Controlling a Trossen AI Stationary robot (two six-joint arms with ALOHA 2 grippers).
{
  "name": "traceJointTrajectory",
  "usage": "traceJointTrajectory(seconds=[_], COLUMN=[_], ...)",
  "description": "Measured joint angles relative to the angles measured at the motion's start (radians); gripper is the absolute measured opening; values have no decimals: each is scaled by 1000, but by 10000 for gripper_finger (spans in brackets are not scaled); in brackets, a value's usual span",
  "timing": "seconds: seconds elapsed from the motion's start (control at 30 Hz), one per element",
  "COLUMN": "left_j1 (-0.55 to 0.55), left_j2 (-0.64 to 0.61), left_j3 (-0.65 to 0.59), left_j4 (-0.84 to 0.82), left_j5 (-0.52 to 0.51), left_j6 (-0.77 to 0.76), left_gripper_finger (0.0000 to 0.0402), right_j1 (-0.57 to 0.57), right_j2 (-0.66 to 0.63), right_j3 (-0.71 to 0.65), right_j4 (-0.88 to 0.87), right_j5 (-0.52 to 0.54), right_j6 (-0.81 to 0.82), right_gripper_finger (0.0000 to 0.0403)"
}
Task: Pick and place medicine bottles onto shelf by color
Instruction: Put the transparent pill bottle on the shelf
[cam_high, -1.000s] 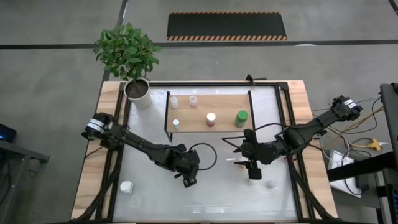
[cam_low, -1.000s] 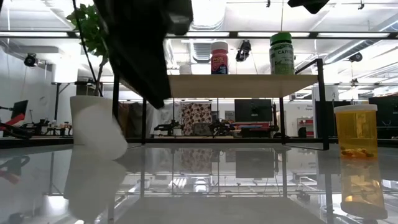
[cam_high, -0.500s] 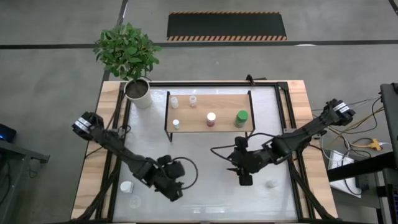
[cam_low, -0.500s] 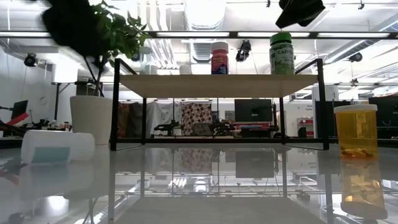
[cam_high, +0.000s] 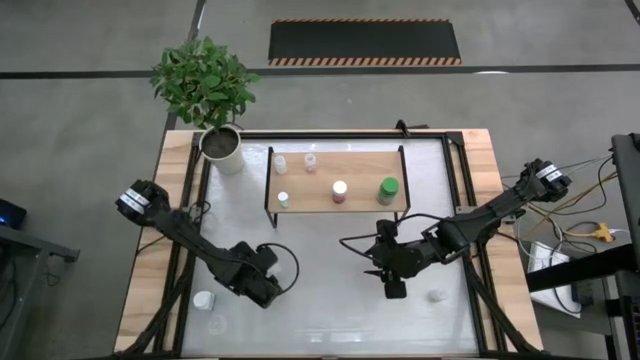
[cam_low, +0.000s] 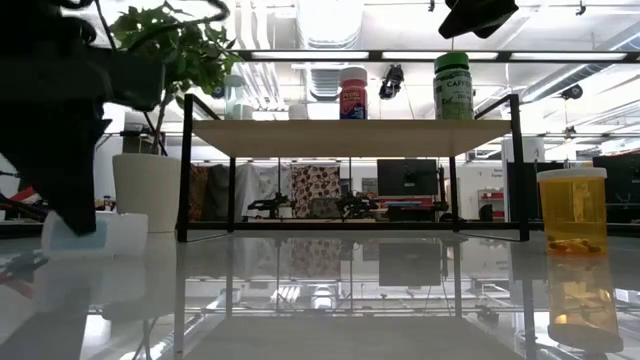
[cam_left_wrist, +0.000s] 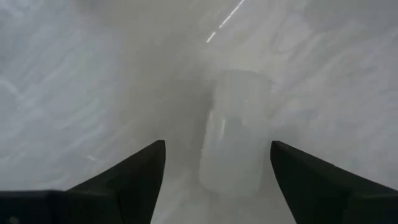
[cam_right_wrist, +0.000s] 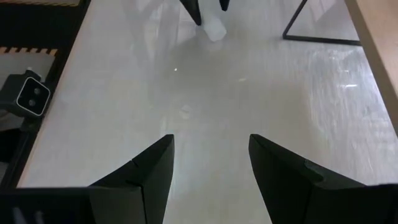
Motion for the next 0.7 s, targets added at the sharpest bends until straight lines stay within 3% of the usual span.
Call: traceJointTrajectory(seconds=[0.3,0.6,0.7], left_j1=[0,0,-6], left_j2=[4,4,-1], left_j3=[-74,-82,-78], left_j4=[103,111,101], left_j5=[5,-2,-19], left_j6=[-1,0,2], left_gripper_finger=[265,132,120], right_j1=[0,0,0], right_j2=[0,0,0], right_j3=[0,0,0], right_j4=[4,6,8], right_j5=[0,0,1], right_j6=[2,0,-22], right_gripper_finger=[198,198,199])
